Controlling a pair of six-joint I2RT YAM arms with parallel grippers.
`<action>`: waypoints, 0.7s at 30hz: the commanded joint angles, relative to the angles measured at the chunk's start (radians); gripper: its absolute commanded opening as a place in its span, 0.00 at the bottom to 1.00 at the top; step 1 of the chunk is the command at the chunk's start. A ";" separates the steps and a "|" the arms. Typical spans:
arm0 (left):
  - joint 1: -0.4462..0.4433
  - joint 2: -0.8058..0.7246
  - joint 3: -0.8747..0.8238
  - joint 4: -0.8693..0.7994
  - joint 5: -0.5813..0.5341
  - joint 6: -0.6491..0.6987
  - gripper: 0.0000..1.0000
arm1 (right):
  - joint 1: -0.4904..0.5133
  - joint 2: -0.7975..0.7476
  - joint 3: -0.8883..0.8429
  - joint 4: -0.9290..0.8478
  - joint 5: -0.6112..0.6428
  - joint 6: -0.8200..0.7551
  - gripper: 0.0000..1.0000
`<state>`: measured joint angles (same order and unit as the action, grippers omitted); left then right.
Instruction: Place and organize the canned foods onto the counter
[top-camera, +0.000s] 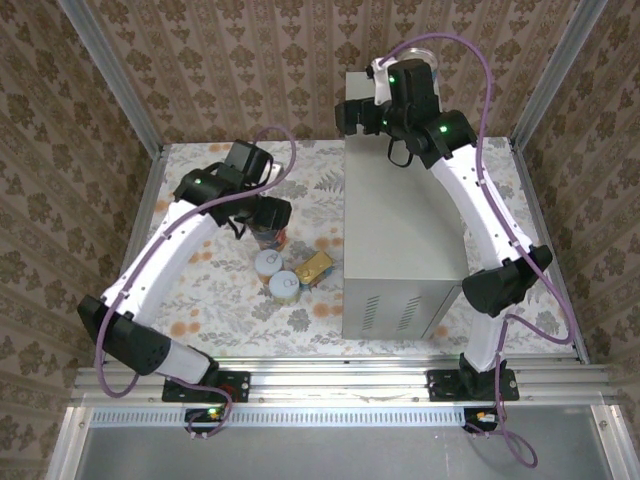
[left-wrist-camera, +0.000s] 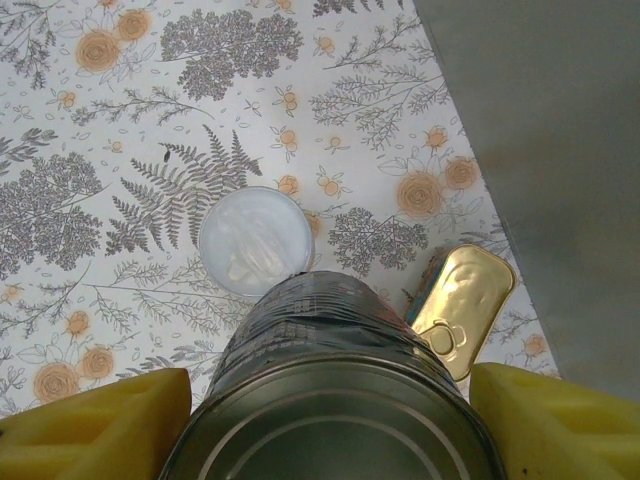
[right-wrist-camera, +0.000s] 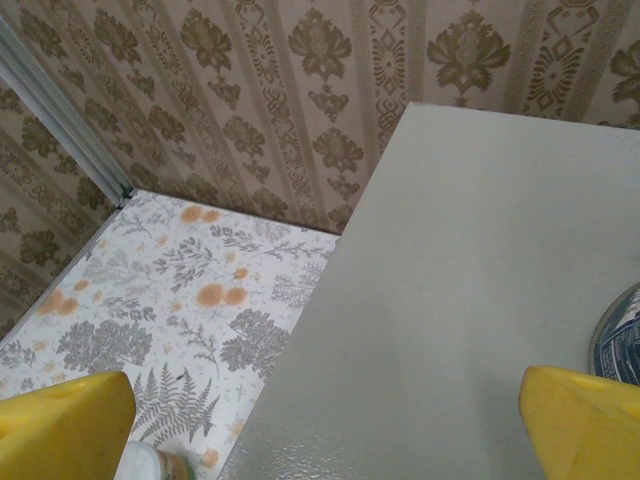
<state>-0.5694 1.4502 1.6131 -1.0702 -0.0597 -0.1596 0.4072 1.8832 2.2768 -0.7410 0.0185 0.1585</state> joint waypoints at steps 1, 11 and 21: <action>0.008 -0.053 0.077 0.012 0.019 0.027 0.48 | -0.039 0.070 0.061 0.005 0.015 0.007 1.00; -0.010 -0.043 0.244 -0.076 0.079 0.063 0.48 | -0.044 -0.005 0.026 0.037 -0.139 -0.070 1.00; -0.034 0.015 0.515 -0.213 0.269 0.116 0.48 | -0.038 -0.446 -0.457 0.190 -0.381 -0.190 1.00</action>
<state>-0.5888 1.4609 2.0212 -1.2736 0.1089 -0.0875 0.3691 1.5688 1.8931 -0.6327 -0.2211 0.0334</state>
